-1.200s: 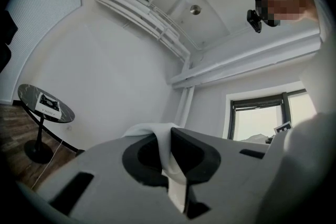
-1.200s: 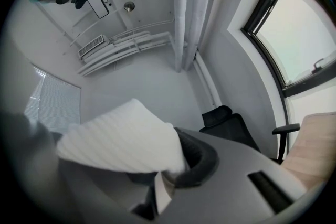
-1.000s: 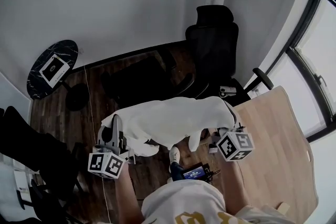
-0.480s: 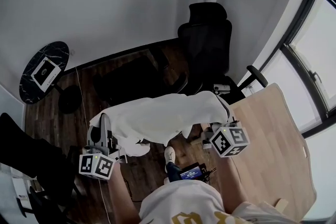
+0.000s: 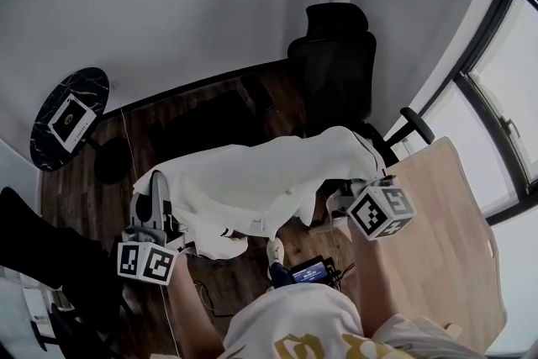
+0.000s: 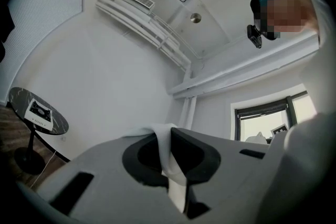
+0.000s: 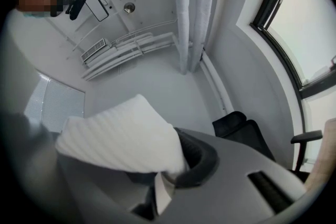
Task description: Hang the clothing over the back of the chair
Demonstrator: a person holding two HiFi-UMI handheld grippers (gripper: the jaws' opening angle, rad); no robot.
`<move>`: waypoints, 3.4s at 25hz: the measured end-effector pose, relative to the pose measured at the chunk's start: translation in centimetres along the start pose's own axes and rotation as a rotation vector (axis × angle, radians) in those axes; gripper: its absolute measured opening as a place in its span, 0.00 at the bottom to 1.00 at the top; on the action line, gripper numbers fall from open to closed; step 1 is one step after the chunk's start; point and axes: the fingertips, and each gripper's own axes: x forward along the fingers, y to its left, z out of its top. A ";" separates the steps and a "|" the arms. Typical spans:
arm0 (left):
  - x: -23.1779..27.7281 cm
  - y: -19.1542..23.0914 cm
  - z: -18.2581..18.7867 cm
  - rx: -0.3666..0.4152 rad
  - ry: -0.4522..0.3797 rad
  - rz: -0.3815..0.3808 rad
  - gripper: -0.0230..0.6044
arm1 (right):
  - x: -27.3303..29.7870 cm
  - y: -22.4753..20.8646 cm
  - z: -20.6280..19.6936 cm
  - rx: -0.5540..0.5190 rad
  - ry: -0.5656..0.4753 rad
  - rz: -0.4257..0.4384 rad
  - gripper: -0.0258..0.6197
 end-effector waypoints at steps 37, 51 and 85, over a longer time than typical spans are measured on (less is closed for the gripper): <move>19.1 13.6 -19.2 0.560 0.685 0.066 0.09 | 29.1 -4.5 -17.1 -0.563 0.508 0.373 0.07; 13.9 14.6 -33.0 0.543 1.147 -0.125 0.09 | 26.6 -7.2 -30.3 -0.854 0.968 0.621 0.13; 10.6 11.3 -31.7 0.168 1.140 -0.193 0.67 | 22.7 -1.7 -23.8 -0.637 0.827 0.765 0.22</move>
